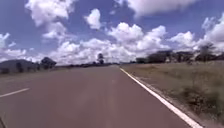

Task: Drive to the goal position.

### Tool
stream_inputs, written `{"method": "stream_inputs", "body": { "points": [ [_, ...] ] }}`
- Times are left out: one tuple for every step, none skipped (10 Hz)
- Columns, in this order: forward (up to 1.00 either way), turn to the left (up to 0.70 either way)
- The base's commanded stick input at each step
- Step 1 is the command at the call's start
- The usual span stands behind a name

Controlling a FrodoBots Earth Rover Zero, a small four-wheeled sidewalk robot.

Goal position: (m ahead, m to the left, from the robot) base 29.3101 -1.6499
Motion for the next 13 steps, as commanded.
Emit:
{"method": "stream_inputs", "body": {
  "points": [
    [1.0,0.0],
    [1.0,0.0],
    [1.0,0.0],
    [1.0,0.0],
    [1.0,0.0],
    [1.0,0.0],
    [1.0,0.0],
    [1.0,0.0],
    [1.0,0.0],
    [1.0,0.0],
    [1.0,0.0],
    [1.0,0.0],
    [1.0,0.0]
  ]
}}
